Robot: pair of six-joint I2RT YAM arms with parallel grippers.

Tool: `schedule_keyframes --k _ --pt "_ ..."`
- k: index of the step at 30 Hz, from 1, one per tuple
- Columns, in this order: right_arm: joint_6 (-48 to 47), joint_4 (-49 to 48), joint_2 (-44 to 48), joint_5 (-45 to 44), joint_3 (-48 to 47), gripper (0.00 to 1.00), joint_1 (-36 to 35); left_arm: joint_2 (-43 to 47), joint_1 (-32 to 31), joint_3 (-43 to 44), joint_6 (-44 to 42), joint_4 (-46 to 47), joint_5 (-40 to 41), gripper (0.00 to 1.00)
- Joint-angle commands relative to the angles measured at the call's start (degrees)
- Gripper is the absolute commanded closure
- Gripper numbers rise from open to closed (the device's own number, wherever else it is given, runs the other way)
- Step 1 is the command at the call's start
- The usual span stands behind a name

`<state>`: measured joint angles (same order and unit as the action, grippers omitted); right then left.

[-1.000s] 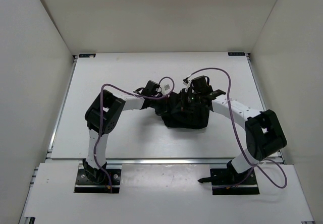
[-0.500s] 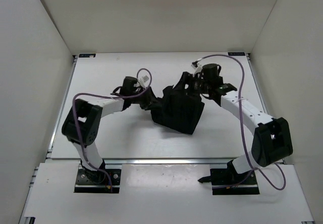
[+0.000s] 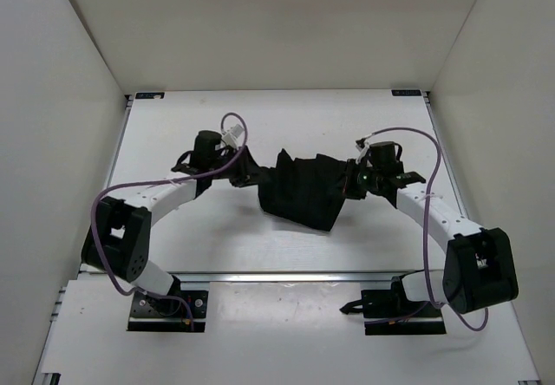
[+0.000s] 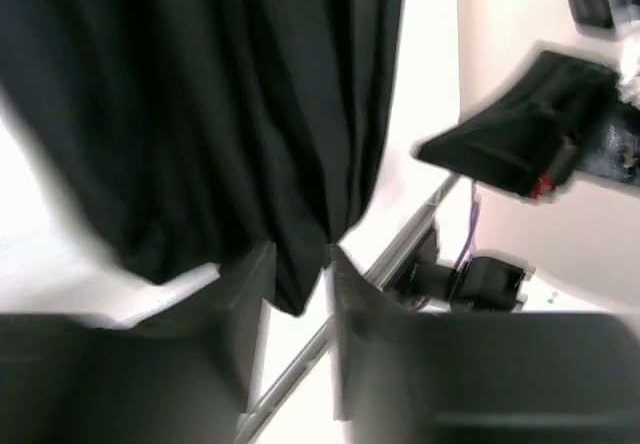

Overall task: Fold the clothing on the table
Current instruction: Fold the skirt

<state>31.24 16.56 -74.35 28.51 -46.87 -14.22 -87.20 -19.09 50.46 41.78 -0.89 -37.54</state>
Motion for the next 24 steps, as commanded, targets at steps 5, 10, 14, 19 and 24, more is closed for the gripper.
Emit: schedule_keyframes --k 5,10,14,19,24 --pt "-2.15 -5.21 -2.46 0.14 3.19 1.00 -1.60 1.16 -12.10 -0.44 1.37 5.97 1.32 1.00" --pt "-3.47 -8.73 -8.26 1.72 2.23 1.00 -1.34 -2.97 -14.66 -3.08 -1.35 3.62 10.98 1.00" --pt "-5.93 -8.73 -12.39 1.20 -0.67 1.00 -1.51 -4.82 -13.17 -6.07 -2.58 3.35 21.60 1.00" --pt "-8.47 -5.75 -14.16 3.21 -4.35 1.00 1.47 -9.03 -10.27 -0.73 -8.28 -1.29 26.29 1.00" --pt "-9.36 -4.16 -9.51 6.38 -9.80 0.75 4.37 -7.73 -6.66 5.08 -10.05 -5.52 24.80 0.95"
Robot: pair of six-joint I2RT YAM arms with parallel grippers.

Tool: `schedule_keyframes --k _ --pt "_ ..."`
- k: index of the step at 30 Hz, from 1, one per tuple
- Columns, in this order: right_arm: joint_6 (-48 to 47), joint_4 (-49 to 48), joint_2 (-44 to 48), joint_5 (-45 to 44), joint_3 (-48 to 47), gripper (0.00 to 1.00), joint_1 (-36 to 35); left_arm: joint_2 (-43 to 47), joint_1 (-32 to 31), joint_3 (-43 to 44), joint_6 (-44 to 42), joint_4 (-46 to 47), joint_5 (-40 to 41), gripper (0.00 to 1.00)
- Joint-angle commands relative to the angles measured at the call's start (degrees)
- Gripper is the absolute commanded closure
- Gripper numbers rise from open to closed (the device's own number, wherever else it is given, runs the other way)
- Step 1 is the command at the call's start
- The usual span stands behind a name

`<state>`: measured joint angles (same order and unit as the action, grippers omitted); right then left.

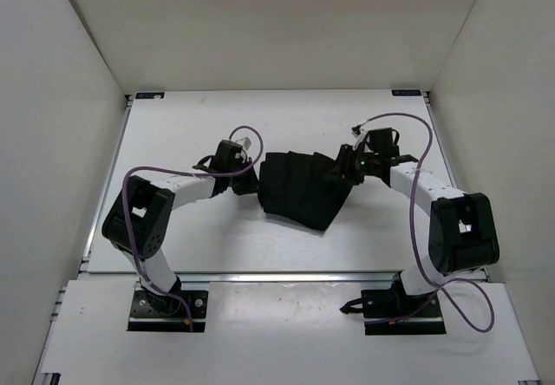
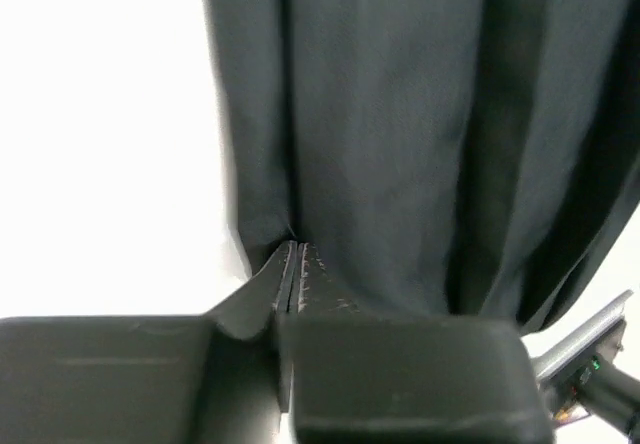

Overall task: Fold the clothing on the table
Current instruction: Fold the skirt

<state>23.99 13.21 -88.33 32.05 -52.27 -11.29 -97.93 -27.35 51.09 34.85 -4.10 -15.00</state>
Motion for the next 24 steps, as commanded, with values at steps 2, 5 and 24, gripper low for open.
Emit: schedule_keyframes --k 2,5,24 --pt "-3.24 0.84 5.36 6.68 -8.52 0.48 2.84 4.85 2.56 7.26 -3.91 -5.03 2.69 0.68" --pt "-6.04 6.90 5.89 5.84 -15.29 0.43 4.61 7.65 3.97 12.71 -7.85 -13.37 6.03 0.24" --pt "-17.31 23.88 8.62 -13.07 -4.77 0.62 4.61 29.90 6.70 -3.35 -13.50 -39.05 23.10 0.01"
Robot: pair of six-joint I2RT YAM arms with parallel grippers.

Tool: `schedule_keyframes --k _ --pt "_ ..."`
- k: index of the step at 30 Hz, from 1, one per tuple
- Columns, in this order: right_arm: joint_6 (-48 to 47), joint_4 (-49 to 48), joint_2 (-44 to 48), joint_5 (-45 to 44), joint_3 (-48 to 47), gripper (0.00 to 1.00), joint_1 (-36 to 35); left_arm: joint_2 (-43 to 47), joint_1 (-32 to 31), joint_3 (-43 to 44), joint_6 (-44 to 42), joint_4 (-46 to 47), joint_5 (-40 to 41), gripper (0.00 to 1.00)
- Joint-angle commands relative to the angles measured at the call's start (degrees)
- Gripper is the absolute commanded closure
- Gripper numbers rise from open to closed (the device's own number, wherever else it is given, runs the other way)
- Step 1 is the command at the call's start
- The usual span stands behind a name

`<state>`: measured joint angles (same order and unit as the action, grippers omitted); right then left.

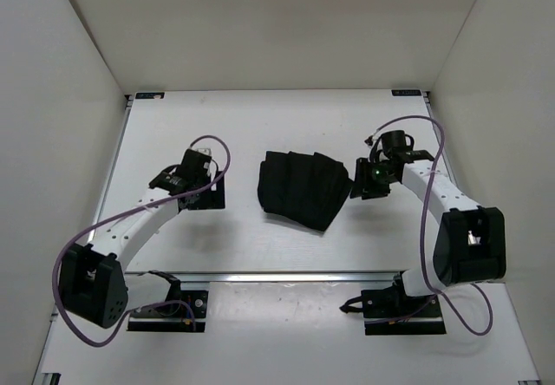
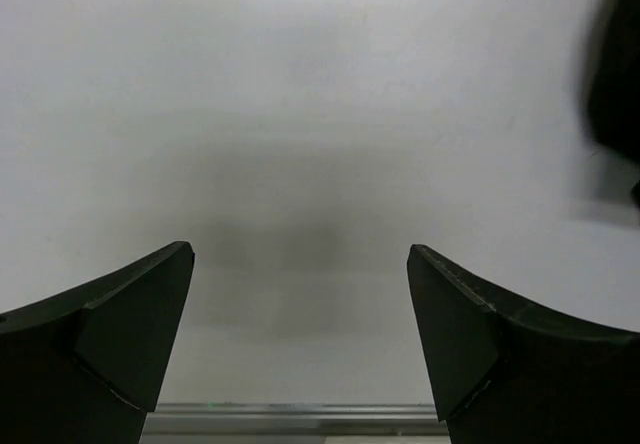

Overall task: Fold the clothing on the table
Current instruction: Fold the skirt

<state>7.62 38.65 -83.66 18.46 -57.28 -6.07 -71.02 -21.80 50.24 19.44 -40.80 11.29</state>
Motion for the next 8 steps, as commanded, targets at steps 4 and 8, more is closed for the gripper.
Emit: schedule_keyframes --k 4,8 --pt "-0.50 -2.18 4.03 0.35 0.32 0.69 -1.23 5.98 3.08 -4.70 2.53 -2.36 -5.04 0.02" --pt "-0.49 -1.48 2.89 1.41 -2.92 0.81 -1.40 7.30 4.83 -3.75 2.88 -3.76 -11.27 0.01"
